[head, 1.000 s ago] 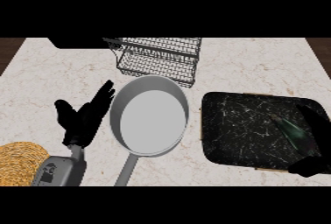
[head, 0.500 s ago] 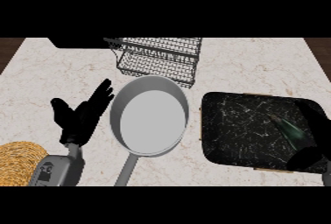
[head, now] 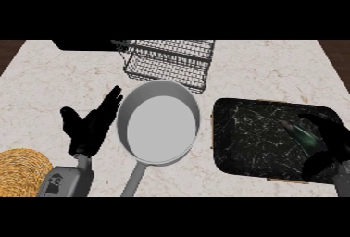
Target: Pick the eggplant from the tray and place it in the tiered basket
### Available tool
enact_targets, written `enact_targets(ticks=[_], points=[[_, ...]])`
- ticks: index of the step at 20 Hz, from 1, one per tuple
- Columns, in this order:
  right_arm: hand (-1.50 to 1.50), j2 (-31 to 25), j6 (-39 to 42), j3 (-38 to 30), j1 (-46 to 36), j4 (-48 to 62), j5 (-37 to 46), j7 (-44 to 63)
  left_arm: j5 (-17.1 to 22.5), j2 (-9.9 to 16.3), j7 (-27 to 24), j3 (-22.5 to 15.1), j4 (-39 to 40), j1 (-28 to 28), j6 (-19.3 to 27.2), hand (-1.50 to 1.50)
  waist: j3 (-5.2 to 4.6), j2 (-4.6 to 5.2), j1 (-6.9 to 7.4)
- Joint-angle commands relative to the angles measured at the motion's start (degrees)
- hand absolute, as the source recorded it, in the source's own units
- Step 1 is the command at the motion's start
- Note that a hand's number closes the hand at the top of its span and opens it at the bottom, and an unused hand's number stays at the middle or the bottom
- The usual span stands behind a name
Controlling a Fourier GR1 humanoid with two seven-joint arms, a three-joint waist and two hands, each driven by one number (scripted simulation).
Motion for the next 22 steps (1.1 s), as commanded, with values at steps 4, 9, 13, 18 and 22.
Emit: enact_targets(ticks=[4,9,13,18,22], points=[[1.50,0.58,-3.84,1.85,1.86,2.86,1.24,-8.28,0.12,0.77,-2.07,1.14,1.15,0.61,-1.22,0.00,1.30,0.64,-0.21],[1.50,3.62,-7.10,3.21,0.81,2.19,3.56,-6.90,0.47,0.21,1.80,1.03,-1.14,-1.01,-0.30,0.00,1.32,0.57,-0.06],[1.50,8.71,-7.54,3.87,2.09,-3.62,4.31,0.67,0.82,0.80,1.25,0.89,-1.89,0.77,-1.58,0.00,1.27,0.40,-0.14],[1.50,20.22,-6.53,10.96,4.46,-11.36,15.18,22.27,-0.19,0.71,-0.09,1.43,0.33,0.87,-0.47,0.00,0.81,-0.03,-0.89],[1.50,23.27,-9.29,19.19,5.87,-19.25,17.21,34.50,-0.06,1.07,0.55,1.32,-0.16,0.20,-0.94,0.00,1.07,-0.13,-0.74]])
